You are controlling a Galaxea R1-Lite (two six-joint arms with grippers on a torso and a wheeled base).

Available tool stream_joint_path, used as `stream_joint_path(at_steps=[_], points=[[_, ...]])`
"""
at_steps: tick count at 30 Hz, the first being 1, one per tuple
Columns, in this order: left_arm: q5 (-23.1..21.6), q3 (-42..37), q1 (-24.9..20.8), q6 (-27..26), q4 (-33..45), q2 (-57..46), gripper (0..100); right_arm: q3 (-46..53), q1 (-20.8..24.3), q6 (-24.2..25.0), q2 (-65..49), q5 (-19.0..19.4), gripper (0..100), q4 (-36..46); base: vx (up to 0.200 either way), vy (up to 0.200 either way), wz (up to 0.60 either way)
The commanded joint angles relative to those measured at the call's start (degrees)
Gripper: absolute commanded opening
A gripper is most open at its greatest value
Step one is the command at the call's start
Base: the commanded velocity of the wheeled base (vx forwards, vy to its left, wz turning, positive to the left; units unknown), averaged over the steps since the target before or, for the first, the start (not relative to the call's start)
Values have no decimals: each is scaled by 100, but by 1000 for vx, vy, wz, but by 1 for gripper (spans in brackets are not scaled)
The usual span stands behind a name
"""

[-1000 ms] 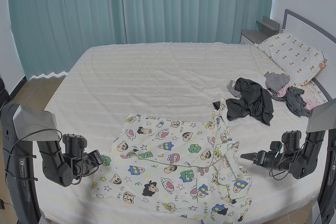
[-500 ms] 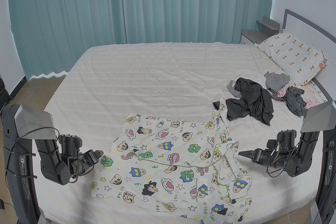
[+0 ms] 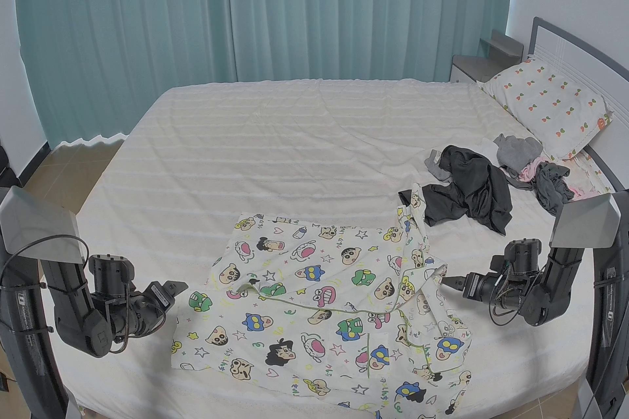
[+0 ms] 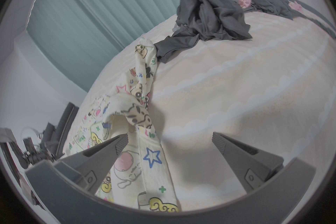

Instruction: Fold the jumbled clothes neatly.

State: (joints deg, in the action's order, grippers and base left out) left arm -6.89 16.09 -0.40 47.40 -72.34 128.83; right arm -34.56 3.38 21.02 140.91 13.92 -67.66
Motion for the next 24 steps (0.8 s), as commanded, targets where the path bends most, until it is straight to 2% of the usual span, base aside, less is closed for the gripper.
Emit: stream_joint_path(at_steps=[1, 5, 11, 20, 24], points=[[3, -352, -4, 24, -606, 116, 100, -473, 348, -256, 86, -469, 100, 631, 0, 0, 0], [-6, -590, -4, -2, -1142, 309, 100, -763, 524, -309, 226, -733, 100, 833, 0, 0, 0], [3, -809, -48, -29, -1731, 547, 100, -622, 603, -414, 200, -803, 100, 780, 0, 0, 0], [12, -862, -118, -29, -1766, 617, 100, -279, 761, -511, 86, -759, 100, 693, 0, 0, 0], [12, -862, -118, -29, -1766, 626, 100, -7, 1086, -502, -196, -768, 100, 693, 0, 0, 0]])
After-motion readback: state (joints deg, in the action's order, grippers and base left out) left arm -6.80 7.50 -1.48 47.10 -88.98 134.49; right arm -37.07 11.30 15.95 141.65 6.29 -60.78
